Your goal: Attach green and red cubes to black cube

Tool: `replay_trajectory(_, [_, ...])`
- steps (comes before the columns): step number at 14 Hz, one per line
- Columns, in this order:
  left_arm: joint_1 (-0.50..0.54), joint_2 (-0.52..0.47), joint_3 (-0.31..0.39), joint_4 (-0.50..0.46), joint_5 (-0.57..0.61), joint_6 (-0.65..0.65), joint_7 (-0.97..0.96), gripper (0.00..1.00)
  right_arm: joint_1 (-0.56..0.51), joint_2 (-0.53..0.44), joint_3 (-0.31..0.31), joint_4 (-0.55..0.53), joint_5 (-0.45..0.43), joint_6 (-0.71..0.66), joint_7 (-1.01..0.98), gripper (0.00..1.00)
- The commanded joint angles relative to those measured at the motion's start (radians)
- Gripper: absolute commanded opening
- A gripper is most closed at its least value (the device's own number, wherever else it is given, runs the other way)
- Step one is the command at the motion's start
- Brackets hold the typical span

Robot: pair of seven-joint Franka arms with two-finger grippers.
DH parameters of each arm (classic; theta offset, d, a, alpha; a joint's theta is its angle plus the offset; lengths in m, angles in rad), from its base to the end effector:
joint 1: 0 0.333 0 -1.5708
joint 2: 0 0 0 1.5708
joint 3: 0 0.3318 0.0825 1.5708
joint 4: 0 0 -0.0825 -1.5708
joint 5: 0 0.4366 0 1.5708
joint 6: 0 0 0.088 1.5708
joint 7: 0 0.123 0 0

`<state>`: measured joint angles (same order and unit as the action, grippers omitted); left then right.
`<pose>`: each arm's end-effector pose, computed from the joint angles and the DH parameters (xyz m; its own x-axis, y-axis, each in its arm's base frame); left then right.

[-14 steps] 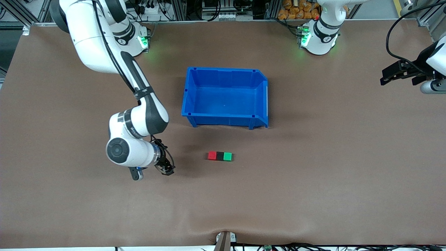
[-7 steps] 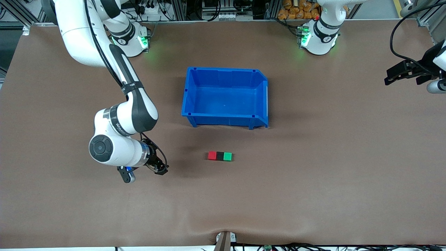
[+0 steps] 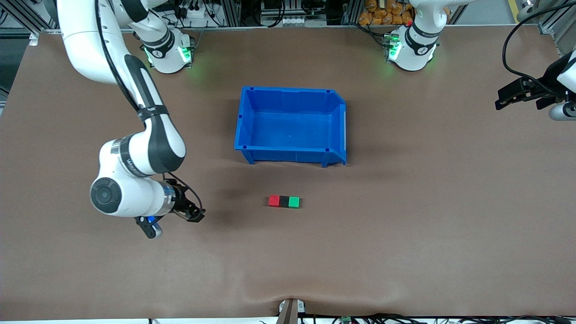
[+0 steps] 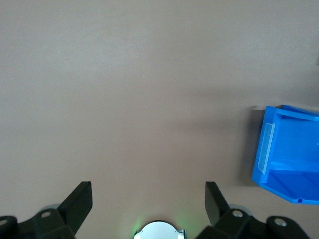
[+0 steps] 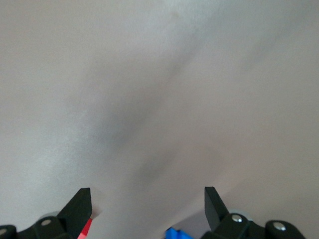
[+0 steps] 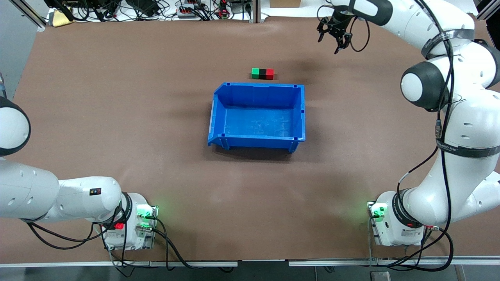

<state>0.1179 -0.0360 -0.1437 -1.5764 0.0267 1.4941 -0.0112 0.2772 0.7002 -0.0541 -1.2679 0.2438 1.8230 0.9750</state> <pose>0.5866 -0.0132 0.6362 0.9989 -0.0122 -0.0463 -0.0137 -0.9994 -0.0324 0.7549 0.2047 0.3087 0.6610 -0.7111 -0.2395 -0.7295 -0.6838 0.0170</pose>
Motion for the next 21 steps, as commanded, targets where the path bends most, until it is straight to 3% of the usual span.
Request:
replay_trajectory(1, [0.009, -0.016, -0.007, -0.002, -0.011, -0.005, 0.010, 1.00, -0.027, -0.050, 0.013, -0.030, -0.044, -0.022, -0.079, 1.00])
replay_trajectory(5, [0.011, -0.013, -0.005, -0.002, -0.011, -0.005, 0.011, 1.00, -0.038, -0.054, 0.014, -0.030, -0.112, -0.060, -0.162, 1.00])
replay_trajectory(21, [0.012, -0.022, -0.005, -0.007, -0.011, -0.009, 0.011, 1.00, -0.153, -0.094, 0.013, -0.031, -0.113, -0.106, -0.556, 1.00])
